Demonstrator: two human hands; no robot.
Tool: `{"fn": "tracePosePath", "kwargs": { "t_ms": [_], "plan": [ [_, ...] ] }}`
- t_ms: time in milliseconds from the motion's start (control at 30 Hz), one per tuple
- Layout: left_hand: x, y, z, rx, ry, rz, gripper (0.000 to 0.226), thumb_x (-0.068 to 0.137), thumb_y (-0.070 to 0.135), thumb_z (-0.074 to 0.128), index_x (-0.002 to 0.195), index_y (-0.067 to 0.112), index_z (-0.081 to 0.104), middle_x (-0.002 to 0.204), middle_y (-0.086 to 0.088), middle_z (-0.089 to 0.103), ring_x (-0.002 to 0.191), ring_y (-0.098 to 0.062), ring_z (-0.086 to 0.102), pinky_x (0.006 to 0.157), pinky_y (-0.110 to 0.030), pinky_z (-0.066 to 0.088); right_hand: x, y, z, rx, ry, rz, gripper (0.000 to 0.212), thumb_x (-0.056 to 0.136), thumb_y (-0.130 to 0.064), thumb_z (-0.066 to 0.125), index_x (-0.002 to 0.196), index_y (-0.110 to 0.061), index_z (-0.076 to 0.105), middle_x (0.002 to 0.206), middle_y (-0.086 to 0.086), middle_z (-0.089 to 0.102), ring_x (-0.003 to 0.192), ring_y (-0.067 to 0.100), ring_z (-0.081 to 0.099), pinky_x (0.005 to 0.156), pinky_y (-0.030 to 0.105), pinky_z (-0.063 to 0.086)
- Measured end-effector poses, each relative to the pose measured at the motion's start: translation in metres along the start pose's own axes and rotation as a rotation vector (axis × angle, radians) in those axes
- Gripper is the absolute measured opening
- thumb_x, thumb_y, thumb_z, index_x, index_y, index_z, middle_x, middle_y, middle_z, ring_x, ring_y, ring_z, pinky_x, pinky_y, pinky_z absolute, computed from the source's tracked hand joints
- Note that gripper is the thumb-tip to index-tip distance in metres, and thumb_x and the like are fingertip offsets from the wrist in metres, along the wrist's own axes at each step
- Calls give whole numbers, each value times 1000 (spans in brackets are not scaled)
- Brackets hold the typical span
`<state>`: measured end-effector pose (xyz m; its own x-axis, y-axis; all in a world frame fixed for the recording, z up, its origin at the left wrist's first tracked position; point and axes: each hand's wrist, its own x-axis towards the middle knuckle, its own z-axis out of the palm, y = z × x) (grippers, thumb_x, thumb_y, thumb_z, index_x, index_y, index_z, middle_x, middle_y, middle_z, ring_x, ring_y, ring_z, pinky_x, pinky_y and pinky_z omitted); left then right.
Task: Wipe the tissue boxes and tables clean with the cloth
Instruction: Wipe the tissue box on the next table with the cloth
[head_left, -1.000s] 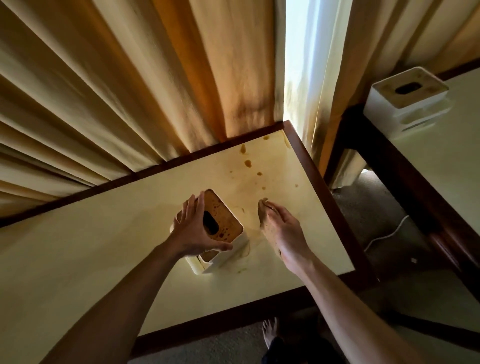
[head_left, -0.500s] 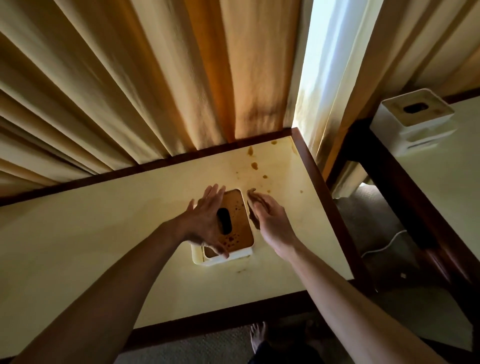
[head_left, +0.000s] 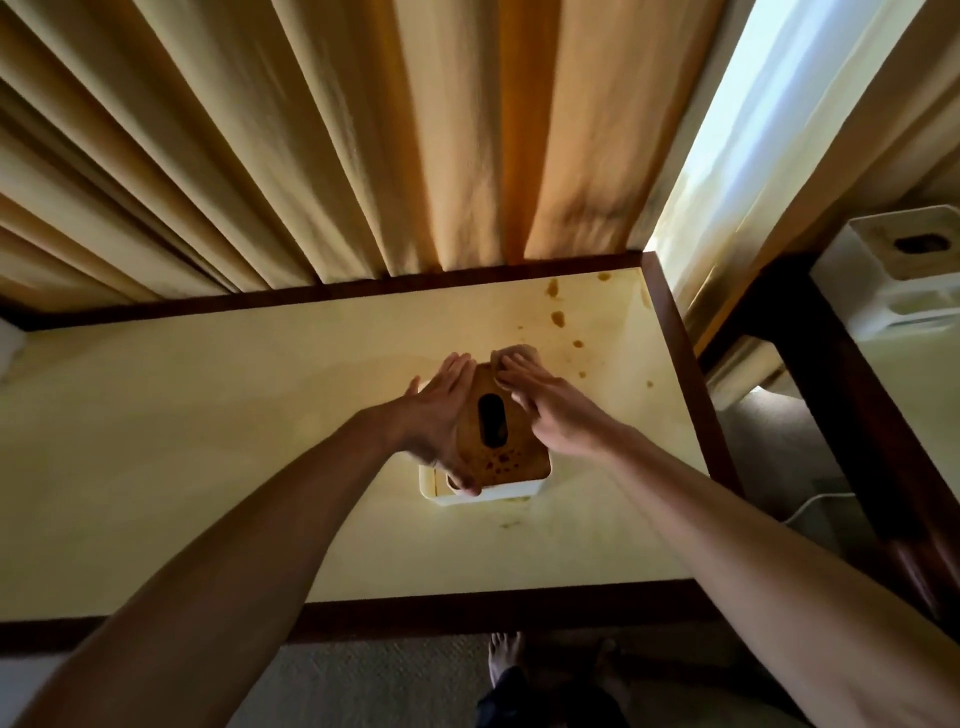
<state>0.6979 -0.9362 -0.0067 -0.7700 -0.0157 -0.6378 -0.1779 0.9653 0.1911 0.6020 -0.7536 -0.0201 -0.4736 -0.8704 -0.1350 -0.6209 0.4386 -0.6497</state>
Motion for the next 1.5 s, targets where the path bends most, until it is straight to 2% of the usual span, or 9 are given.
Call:
{"fn": "tracePosePath", "kwargs": {
  "t_ms": [100,233,367,633,800,967,1133,1233,1500],
  "plan": [
    [-2,0,-1,5,2,-3,168,46,78,81,148,14,-36,157,0,-40,137,-13,-40,121,-54,-8,1,0,3,-30,-8,16,50,101,2,38,149,-12,34,162,5,16,150,17,9,122,30,9],
    [-3,2,-3,5,-2,-4,166,48,79,80,147,14,-37,156,2,-41,135,-9,-40,121,-55,-6,-11,-1,7,-22,-21,28,49,103,-1,35,151,-8,28,161,5,16,149,14,8,117,20,3],
    [-3,2,-2,23,-8,-2,165,49,81,78,147,14,-37,156,2,-41,140,-13,-38,122,-58,0,-36,-7,16,48,-25,43,47,103,-6,39,149,-7,30,160,4,18,149,11,11,121,23,8],
    [-1,1,1,25,-10,5,164,49,83,75,147,16,-38,154,4,-45,136,-13,-44,122,-56,-1,-94,-16,44,41,-53,37,60,99,4,45,152,-12,23,162,-2,10,148,7,4,122,27,8],
    [0,-1,2,22,0,9,164,49,83,74,147,16,-38,154,3,-45,136,-13,-44,123,-55,-2,-105,-17,48,20,-47,0,58,100,0,45,152,-13,23,161,-4,13,143,-4,1,113,8,-4],
    [1,-1,4,16,-3,11,164,49,82,76,146,17,-39,153,4,-46,136,-13,-45,122,-55,-3,-88,-13,46,-7,-76,12,58,100,-2,44,153,-11,21,162,1,11,148,6,0,123,34,7],
    [0,-2,1,8,-15,28,167,43,87,72,147,16,-39,154,6,-44,137,-12,-44,122,-57,-1,-43,-15,32,-52,-54,55,53,105,-9,36,153,-6,16,163,5,2,149,12,-4,121,28,-3],
    [1,-5,1,6,-20,39,169,35,93,63,146,17,-40,154,6,-44,137,-13,-44,122,-58,1,-17,-11,23,-70,-62,80,49,106,-12,29,153,-6,17,163,8,3,150,17,-2,123,34,0],
    [3,-5,3,-3,1,43,168,39,90,68,146,18,-39,155,6,-43,137,-12,-43,122,-57,2,5,-7,21,-85,4,95,49,107,-18,28,154,-8,18,163,7,4,150,19,-5,118,27,-7]
  ]
}}
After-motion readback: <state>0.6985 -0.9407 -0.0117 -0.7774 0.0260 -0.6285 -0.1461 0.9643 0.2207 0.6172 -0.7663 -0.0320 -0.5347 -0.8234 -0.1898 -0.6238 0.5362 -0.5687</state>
